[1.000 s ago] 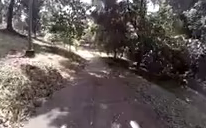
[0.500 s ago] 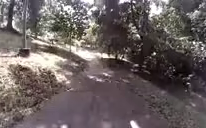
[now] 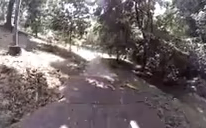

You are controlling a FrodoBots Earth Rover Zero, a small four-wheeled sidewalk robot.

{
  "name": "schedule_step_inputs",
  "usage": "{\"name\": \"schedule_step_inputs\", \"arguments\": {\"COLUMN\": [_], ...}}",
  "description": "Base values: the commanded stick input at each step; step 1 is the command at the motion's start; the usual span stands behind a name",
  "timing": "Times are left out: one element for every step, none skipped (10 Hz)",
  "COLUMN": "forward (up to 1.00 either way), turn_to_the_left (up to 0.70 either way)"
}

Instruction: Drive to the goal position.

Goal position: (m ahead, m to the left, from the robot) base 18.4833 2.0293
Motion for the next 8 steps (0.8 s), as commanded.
{"name": "schedule_step_inputs", "arguments": {"forward": [0.85,0.85,0.85,0.85,0.85,0.85,0.85,0.85], "turn_to_the_left": [0.00,0.00,0.00,0.00,0.00,0.00,0.00,0.00]}}
